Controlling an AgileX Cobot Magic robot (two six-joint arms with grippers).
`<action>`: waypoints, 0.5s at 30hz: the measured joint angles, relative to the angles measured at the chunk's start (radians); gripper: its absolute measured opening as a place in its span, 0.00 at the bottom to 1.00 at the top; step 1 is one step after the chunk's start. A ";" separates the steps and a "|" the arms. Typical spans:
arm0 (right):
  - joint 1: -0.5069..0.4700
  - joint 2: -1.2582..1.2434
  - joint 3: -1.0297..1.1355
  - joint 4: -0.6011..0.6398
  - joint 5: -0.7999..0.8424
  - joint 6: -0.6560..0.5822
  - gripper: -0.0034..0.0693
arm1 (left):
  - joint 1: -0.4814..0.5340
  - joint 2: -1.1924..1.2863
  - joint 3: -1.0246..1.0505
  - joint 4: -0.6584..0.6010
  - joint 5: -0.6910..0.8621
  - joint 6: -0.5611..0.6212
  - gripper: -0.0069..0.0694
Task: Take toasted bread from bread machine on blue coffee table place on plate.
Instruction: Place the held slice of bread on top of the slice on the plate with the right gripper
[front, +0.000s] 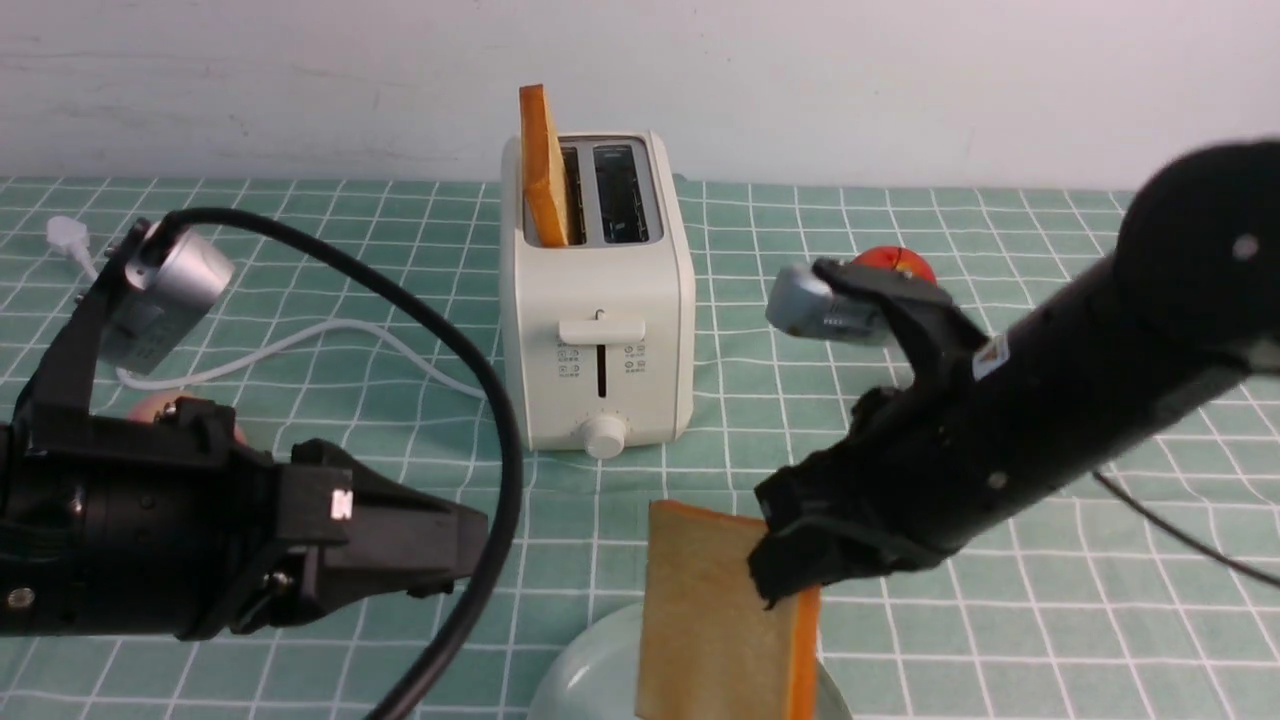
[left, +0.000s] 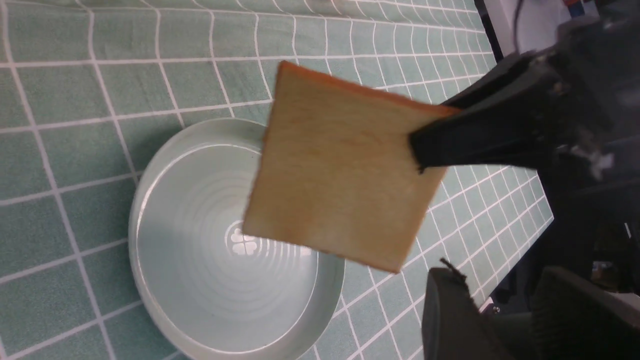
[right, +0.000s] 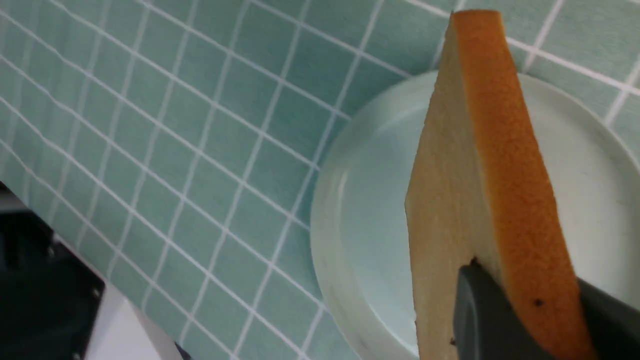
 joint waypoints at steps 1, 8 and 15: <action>-0.001 0.004 0.043 0.054 -0.051 -0.021 0.20 | 0.000 0.000 0.000 -0.003 0.000 0.000 0.40; -0.002 0.067 0.194 0.384 -0.137 -0.243 0.20 | 0.000 0.000 0.000 -0.007 0.000 0.000 0.40; -0.018 0.065 0.202 0.385 -0.141 -0.309 0.33 | 0.000 0.000 0.000 -0.040 -0.003 0.000 0.40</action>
